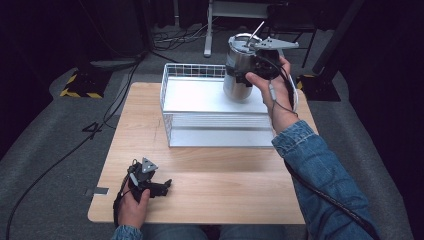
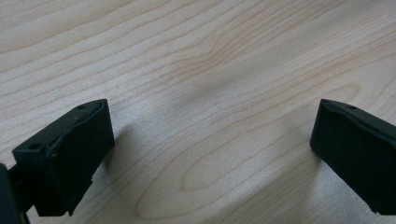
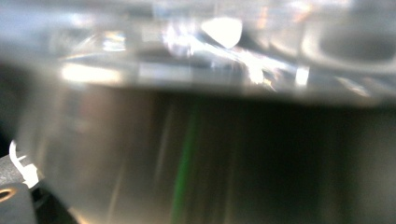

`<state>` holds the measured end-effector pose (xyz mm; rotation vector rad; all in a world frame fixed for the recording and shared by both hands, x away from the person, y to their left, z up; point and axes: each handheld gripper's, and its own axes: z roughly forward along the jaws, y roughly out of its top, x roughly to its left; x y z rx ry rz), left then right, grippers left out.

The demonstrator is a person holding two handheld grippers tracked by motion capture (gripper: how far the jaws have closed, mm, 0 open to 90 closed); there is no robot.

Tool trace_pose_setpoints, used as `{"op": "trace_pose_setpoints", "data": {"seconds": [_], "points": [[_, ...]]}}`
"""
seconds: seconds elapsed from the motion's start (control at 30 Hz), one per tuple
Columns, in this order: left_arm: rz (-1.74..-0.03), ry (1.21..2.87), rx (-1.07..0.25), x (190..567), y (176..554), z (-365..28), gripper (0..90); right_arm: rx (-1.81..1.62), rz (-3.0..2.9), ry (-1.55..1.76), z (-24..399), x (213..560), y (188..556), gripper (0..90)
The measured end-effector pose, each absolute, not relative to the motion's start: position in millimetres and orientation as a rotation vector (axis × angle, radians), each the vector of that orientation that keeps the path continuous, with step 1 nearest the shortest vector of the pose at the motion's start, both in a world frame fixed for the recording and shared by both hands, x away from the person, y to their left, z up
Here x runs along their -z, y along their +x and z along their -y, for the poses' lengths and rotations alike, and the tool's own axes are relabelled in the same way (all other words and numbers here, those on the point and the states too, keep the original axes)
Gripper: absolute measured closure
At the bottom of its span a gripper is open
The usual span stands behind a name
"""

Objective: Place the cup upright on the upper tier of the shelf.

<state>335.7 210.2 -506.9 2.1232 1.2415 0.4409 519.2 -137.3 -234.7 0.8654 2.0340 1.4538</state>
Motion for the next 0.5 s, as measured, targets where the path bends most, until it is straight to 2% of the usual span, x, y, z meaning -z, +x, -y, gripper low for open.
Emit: {"op": "trace_pose_setpoints", "data": {"seconds": [0.5], "points": [[-1.240,2.125,-0.441,507,336,-210,0.2,-1.471,-2.081,0.886,121,253,528,3.5]]}}
